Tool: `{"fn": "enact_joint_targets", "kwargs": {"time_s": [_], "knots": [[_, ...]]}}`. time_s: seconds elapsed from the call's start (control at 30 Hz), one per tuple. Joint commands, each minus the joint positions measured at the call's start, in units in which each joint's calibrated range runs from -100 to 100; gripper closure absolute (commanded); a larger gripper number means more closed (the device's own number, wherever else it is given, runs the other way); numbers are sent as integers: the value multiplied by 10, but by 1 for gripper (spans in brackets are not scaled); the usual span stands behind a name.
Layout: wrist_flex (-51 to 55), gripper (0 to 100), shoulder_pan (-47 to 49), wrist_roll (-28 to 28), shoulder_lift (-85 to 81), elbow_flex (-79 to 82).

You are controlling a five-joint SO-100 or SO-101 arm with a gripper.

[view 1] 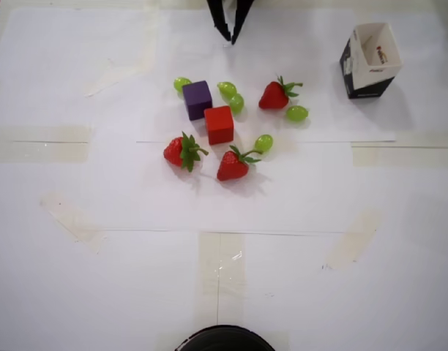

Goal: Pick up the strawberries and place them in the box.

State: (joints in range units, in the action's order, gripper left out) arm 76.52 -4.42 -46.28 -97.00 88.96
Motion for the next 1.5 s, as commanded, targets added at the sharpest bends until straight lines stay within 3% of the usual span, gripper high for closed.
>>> {"fn": "enact_joint_targets", "kwargs": {"time_s": [0.0, 0.4, 0.67, 0.9, 1.1, 1.47], "knots": [[56, 100, -37, 32, 14, -161], [-30, 100, -48, 79, 520, -527], [-112, 100, -40, 126, 754, -729], [-115, 100, -51, 141, 967, -897], [-152, 98, -43, 145, 1083, -920], [-184, 77, -24, 166, 1112, -943]]}}
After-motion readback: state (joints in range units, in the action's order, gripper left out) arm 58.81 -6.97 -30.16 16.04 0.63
